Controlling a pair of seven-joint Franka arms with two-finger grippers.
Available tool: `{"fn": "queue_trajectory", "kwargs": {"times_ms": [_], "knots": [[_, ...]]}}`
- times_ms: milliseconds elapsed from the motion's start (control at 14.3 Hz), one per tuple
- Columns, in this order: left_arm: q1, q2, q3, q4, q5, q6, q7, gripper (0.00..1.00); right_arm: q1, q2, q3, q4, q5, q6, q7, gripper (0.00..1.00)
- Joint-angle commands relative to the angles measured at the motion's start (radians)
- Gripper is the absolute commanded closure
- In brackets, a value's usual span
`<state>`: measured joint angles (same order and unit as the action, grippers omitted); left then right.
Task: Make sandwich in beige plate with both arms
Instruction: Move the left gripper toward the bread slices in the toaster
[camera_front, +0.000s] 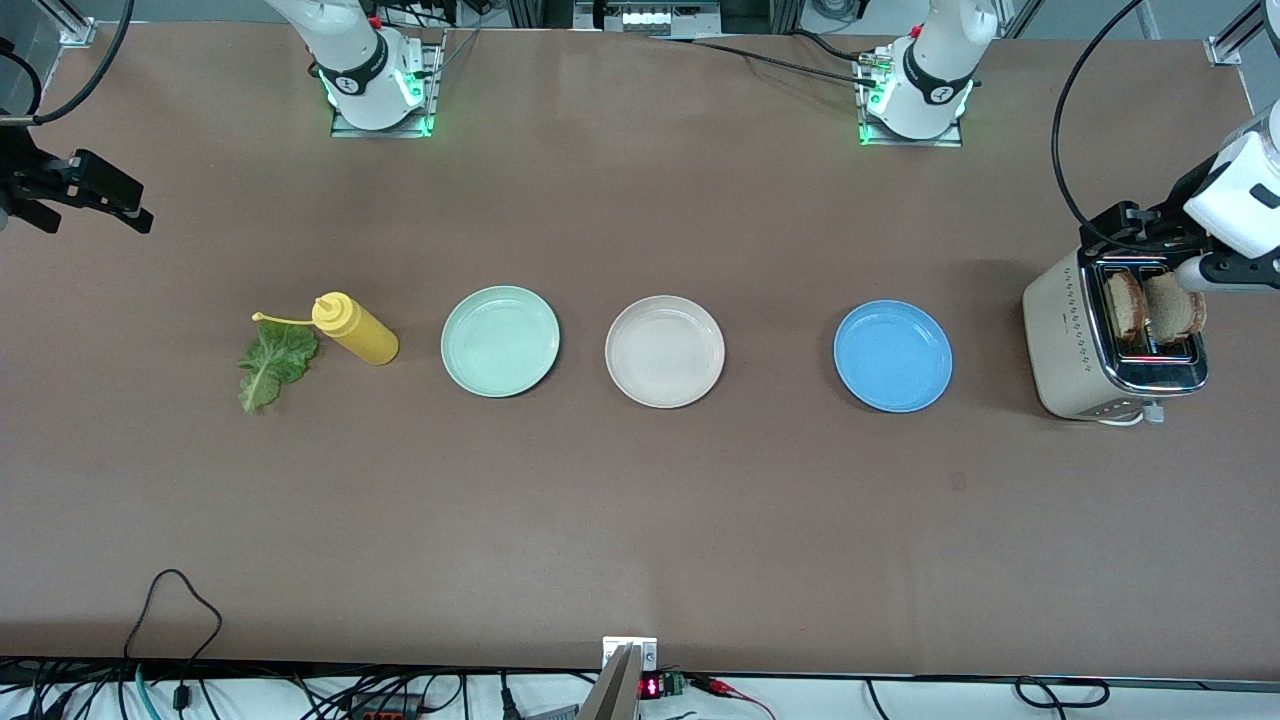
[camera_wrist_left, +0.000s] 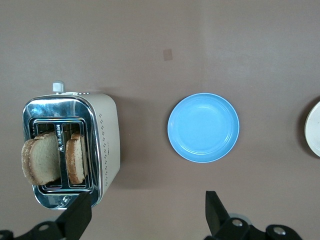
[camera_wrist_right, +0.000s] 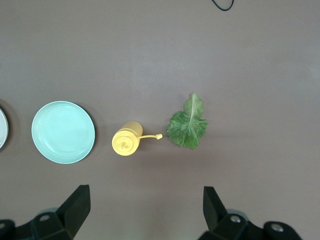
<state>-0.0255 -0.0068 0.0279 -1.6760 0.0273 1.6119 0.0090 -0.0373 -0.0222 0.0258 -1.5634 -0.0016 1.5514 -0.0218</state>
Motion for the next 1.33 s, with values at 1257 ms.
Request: {"fn": "queue_trajectory", "kwargs": {"times_ms": [1257], "knots": [[0.001, 0.096, -0.005, 0.11, 0.016, -0.15, -0.075, 0.0, -0.01, 0.001, 0.006, 0.016, 0.0, -0.014, -0.004, 0.0]]}}
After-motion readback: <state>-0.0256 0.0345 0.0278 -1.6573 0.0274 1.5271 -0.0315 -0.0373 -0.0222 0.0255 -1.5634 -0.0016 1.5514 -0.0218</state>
